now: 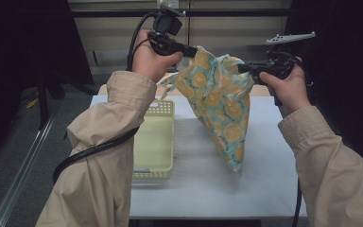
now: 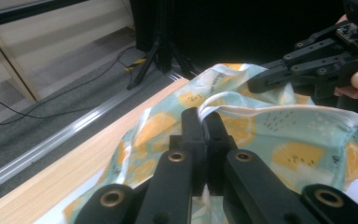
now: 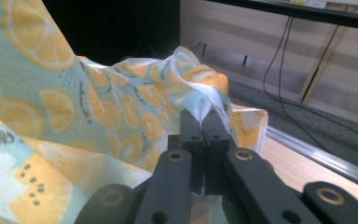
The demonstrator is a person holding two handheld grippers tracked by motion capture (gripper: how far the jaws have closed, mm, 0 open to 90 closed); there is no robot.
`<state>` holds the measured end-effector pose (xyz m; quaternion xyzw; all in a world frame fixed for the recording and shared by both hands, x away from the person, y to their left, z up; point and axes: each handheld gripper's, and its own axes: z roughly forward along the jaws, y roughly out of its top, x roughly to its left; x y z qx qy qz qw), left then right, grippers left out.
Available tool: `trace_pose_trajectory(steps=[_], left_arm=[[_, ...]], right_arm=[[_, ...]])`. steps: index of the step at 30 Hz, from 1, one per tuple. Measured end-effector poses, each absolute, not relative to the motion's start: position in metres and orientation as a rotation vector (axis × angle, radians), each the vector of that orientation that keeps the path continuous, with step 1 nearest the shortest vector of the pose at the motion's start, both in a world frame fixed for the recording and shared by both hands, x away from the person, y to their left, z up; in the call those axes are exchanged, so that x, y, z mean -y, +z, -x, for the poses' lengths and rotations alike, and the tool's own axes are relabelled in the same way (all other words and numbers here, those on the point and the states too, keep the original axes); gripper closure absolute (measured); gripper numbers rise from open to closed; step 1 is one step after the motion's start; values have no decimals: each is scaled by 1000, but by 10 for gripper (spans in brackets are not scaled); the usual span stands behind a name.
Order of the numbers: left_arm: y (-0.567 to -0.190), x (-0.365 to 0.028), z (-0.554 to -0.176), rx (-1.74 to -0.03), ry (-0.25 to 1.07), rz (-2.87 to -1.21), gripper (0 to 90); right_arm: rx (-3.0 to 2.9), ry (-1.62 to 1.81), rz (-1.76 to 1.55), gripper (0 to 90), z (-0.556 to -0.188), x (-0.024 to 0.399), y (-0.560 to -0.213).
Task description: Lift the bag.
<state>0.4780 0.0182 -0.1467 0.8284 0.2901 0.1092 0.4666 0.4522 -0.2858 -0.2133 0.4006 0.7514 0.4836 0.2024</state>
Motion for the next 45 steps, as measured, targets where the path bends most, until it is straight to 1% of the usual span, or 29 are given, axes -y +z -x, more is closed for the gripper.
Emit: trace_pose_trajectory(steps=[3, 4, 5, 6, 7, 8, 9, 10, 11, 12, 13, 14, 15, 17, 21, 25, 29, 36, 37, 41, 45], left_arm=[[-164, -22, -479, -732, 224, -2043, 900], [-169, -24, -480, -742, 206, -2047, 900], [-174, -28, -480, -752, 200, -2041, 892], [-179, -31, -481, -761, 196, -2039, 868], [-183, -35, -481, -777, 195, -2040, 818], [-186, -40, -480, -800, 202, -2026, 730], [-189, -44, -480, -826, 206, -2021, 613], [-191, -48, -478, -827, 196, -2028, 575], [-194, -53, -477, -833, 188, -2024, 568], [-197, -57, -475, -843, 195, -2036, 523], [-199, -60, -473, -859, 203, -2039, 445], [-202, -65, -471, -862, 211, -2036, 405], [-204, -68, -469, -861, 215, -2034, 390], [-210, -75, -463, -862, 224, -2030, 299], [-222, -94, -455, -885, 194, -2022, 160], [-232, -117, -447, -888, 193, -1985, 133], [-246, -133, -439, -868, 195, -2006, 100], [-282, -144, -425, -814, 174, -2060, 81], [-287, -145, -423, -810, 188, -2066, 81], [-307, -148, -416, -821, 186, -2091, 80], [-319, -153, -411, -826, 184, -2106, 82]], right_arm=[[-2127, 1406, -1138, 898, -454, 281, -224], [-2149, 1411, -1150, 877, -454, 278, -229], [-2162, 1410, -1156, 830, -454, 274, -234], [-2177, 1425, -1160, 761, -454, 271, -239], [-2188, 1438, -1165, 685, -454, 268, -243], [-2188, 1433, -1174, 606, -453, 265, -245], [-2183, 1439, -1183, 540, -451, 264, -247], [-2187, 1441, -1181, 467, -450, 263, -249], [-2191, 1432, -1180, 402, -449, 262, -250], [-2186, 1408, -1184, 373, -447, 262, -250], [-2176, 1391, -1180, 350, -445, 263, -249], [-2171, 1387, -1183, 322, -443, 263, -248], [-2166, 1386, -1190, 307, -442, 265, -247], [-2163, 1374, -1194, 283, -438, 267, -245], [-2176, 1380, -1189, 255, -430, 272, -248], [-2185, 1339, -1165, 253, -419, 278, -252], [-2195, 1339, -1155, 248, -409, 288, -260], [-2242, 1289, -1113, 241, -392, 294, -284], [-2256, 1296, -1111, 240, -390, 294, -288], [-2278, 1308, -1107, 237, -381, 297, -305], [-2310, 1260, -1106, 224, -374, 300, -321]])
